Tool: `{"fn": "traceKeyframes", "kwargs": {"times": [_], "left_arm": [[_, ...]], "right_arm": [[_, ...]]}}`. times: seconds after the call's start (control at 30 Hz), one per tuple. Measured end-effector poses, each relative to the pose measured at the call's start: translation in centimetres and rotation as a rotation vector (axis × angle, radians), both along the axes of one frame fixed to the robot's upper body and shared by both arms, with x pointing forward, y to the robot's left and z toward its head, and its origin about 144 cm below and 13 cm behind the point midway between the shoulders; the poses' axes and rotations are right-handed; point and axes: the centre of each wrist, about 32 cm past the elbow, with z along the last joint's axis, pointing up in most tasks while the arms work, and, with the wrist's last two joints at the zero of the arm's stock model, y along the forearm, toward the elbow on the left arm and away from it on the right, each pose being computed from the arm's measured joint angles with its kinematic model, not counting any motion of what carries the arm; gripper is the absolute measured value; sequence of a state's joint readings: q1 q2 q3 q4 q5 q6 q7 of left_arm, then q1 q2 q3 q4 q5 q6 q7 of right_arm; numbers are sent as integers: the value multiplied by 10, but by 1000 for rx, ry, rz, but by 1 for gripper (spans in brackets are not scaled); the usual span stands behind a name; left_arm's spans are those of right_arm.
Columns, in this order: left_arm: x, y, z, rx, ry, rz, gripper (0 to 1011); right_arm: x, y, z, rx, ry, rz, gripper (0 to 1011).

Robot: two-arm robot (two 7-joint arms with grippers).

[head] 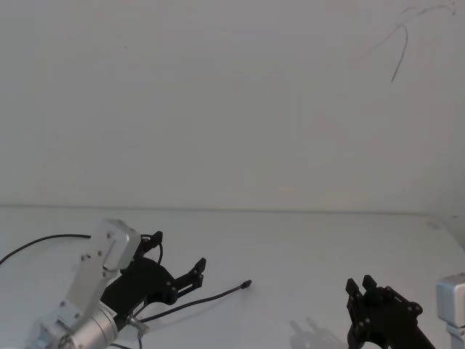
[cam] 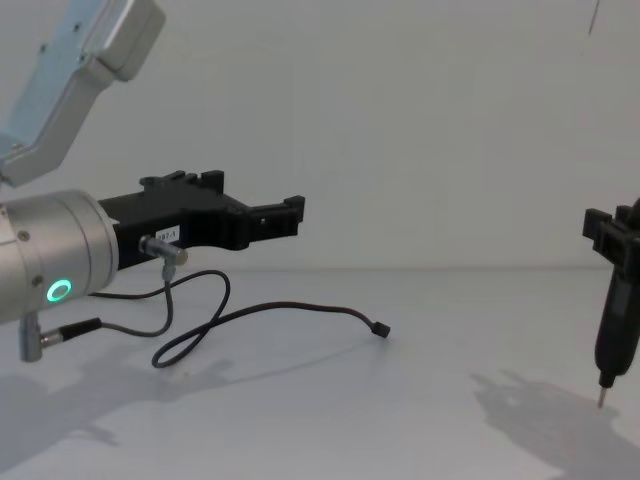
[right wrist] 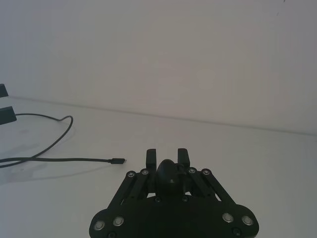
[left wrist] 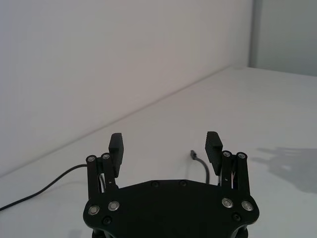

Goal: Pick up the data cable with the one hand.

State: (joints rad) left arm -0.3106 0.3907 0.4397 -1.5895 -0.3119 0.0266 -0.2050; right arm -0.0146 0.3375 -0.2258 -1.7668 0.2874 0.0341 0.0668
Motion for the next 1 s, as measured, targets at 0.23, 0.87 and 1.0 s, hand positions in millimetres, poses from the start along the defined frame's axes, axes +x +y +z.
{"fn": "traceKeyframes", "kwargs": {"times": [0.23,0.87,1.0], "left_arm": [[12,10,8,19,34,-107,1001],[47,32,15,207,136,-378,1001],[56,35,15,272,151,-432,1001]], "right_arm": [[0,0,0,0,0,0,251],[0,0,0,0,0,0,251],[0,0,0,0,0,0,251]]}}
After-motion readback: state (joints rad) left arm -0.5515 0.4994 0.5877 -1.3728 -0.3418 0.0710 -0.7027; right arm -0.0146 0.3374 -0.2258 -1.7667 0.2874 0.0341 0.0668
